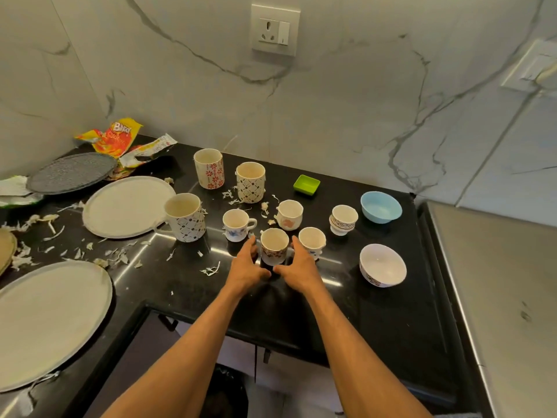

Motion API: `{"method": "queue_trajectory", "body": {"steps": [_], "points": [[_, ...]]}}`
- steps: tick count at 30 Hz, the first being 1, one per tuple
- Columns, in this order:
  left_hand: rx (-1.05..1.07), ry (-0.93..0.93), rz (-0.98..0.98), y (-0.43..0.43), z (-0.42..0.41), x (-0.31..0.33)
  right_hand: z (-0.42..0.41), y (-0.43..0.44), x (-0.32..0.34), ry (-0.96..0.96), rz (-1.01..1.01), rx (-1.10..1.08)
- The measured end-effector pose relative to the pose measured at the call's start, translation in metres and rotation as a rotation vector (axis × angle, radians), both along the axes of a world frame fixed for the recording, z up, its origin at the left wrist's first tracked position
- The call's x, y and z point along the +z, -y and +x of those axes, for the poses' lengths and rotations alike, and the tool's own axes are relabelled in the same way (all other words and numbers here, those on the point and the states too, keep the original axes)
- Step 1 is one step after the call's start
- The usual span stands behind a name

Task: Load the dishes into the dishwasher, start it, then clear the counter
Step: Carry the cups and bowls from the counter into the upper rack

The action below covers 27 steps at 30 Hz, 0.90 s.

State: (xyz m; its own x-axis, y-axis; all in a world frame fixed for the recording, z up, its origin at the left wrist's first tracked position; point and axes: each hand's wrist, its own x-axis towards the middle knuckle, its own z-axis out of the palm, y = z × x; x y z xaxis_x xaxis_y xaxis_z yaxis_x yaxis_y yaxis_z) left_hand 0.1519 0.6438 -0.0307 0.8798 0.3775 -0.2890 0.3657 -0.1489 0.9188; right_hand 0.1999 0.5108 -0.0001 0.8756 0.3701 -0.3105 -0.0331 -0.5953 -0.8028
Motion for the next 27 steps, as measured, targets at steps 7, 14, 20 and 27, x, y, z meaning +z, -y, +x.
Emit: {"method": "queue_trajectory", "body": {"steps": [7, 14, 20, 27], "points": [[-0.027, 0.114, 0.148, 0.002, 0.000, 0.000, 0.006, -0.010, -0.006, 0.015, 0.102, -0.056], [0.081, 0.175, 0.189, 0.018, -0.017, -0.003, -0.013, 0.010, -0.012, 0.055, 0.194, -0.056], [0.040, 0.218, 0.142, 0.059, -0.042, 0.004, -0.036, 0.059, -0.011, 0.093, 0.259, -0.040], [-0.023, 0.264, 0.176, 0.155, -0.069, 0.012, -0.070, 0.159, -0.003, 0.123, 0.311, -0.073]]}}
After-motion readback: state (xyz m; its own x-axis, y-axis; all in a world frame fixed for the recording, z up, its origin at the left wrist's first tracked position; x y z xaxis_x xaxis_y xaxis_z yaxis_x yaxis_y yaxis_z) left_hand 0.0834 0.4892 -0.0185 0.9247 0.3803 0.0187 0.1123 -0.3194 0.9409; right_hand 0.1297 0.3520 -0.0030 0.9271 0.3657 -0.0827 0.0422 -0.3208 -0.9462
